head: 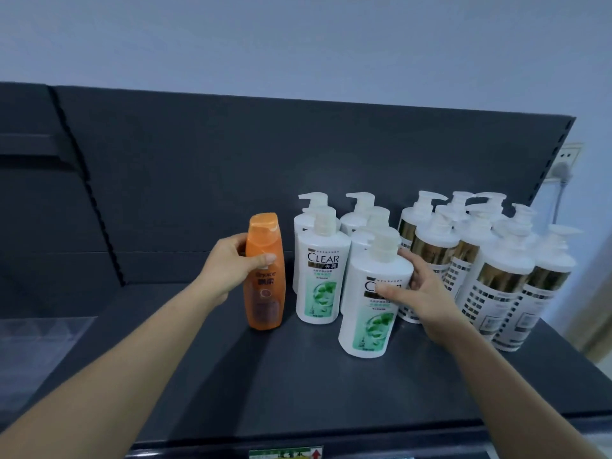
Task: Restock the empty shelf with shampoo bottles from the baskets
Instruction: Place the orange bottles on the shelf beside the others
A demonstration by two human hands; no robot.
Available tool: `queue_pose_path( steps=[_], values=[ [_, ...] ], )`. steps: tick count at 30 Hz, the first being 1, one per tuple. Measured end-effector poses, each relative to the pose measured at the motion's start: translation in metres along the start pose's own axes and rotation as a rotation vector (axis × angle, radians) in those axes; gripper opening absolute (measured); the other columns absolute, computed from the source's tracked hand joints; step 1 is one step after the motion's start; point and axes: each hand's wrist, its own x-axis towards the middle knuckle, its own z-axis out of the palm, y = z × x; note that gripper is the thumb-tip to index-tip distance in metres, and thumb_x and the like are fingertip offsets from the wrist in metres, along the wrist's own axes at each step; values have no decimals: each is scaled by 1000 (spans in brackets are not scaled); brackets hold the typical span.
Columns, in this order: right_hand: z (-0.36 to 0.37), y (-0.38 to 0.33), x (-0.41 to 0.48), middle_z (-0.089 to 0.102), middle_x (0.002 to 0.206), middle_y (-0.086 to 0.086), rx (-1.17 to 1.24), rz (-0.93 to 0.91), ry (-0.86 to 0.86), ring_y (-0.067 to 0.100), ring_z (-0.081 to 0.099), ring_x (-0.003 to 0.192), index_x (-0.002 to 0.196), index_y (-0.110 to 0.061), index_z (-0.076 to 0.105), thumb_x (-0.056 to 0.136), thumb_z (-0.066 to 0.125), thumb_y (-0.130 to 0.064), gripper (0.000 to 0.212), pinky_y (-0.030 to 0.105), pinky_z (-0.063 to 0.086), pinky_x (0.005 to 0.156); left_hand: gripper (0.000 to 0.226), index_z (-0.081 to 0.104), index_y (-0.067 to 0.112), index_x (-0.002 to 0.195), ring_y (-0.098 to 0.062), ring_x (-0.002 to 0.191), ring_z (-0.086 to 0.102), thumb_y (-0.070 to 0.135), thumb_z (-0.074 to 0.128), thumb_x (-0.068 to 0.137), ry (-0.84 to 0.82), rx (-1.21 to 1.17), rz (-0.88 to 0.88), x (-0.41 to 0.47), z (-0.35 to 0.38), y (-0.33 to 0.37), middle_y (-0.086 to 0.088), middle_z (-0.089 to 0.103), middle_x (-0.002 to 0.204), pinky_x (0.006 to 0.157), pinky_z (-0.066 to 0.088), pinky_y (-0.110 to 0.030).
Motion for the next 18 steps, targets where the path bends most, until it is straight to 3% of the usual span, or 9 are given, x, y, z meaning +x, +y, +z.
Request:
queue_pose_path(
  steps=[4, 8, 13, 18],
  values=[
    [3, 12, -2, 73, 108, 4, -83, -22, 25, 11, 72, 96, 126, -12, 51, 52, 94, -9, 85, 26, 59, 73, 23, 67, 26, 95, -16, 85, 70, 15, 78, 79, 0, 7, -6, 23, 1, -7, 2, 73, 92, 81, 54, -34],
    [4, 15, -2, 74, 109, 7, -100, -32, 45, 21, 72, 100, 120, -13, 53, 52, 90, -16, 78, 38, 61, 81, 24, 65, 24, 98, -13, 83, 68, 14, 77, 80, -7, 2, 9, 42, 4, -9, 4, 71, 92, 75, 50, -27],
    [5, 16, -1, 75, 108, 3, -85, -25, 79, 19, 72, 100, 120, -12, 55, 49, 97, -24, 84, 32, 60, 79, 28, 63, 25, 103, -14, 88, 67, 14, 76, 81, -17, 11, 28, 61, 8, -13, 5, 70, 94, 82, 51, -30],
    [5, 17, -1, 73, 115, 6, -75, -49, 78, 20, 70, 108, 126, -12, 55, 50, 94, -29, 87, 37, 58, 86, 37, 59, 27, 111, -3, 91, 60, 18, 77, 80, -63, 70, 87, 66, 6, -18, 11, 66, 98, 76, 48, -23]
  ],
)
